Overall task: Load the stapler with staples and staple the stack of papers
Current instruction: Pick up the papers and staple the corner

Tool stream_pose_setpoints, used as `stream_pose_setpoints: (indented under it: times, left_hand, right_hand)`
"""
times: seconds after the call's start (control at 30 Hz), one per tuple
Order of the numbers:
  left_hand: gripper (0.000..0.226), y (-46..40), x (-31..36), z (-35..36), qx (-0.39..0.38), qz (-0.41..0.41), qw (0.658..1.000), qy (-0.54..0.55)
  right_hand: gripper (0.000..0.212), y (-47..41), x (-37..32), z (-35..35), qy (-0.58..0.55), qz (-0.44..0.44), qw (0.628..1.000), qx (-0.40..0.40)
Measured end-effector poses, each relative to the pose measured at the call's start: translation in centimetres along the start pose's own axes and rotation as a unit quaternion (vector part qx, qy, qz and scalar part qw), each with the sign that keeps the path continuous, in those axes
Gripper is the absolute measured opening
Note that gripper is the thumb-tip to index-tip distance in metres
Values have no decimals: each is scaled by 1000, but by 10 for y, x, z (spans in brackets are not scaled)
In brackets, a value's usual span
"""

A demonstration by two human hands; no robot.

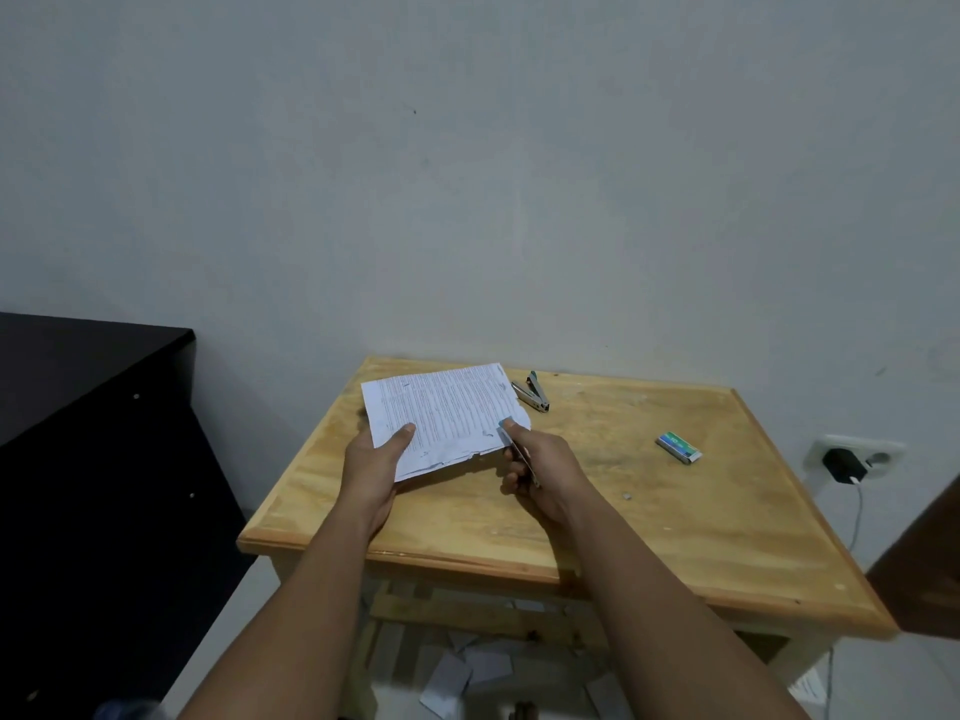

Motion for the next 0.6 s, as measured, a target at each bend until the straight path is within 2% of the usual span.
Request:
stream_pose_setpoints:
  times: [0.1,0.23,0.37,0.5,0.6]
  left_hand:
    - [32,-1,0,-2,6,-1,1000,2]
    - [31,-5,-3,-5,32,7,999,-21]
    - [28,-7,1,-5,47,6,998,-43]
    - [36,-16,30,-24,112,48,987,-104]
    - [69,-28,51,-32,143,78,960,-227]
  right_hand:
    - [43,-2,1,-3,7,-6,1000,23]
    - [38,-4,0,-8,25,-18,998,53]
    - [36,-3,-6,-6,157,-30,986,44]
    - [49,-17,-18,2,322,-64,945,-4]
    - [47,-27,-38,-6,443,-105,890,12]
Point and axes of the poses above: each hand's wrist, its own y-axis away from the middle knuckle, its own z-axis out of the palm, x = y × z, the point moved 10 cm from there along -y, towards the middle knuckle, and after that the axes turned 10 degrees about -z, right-handed, at the moved point
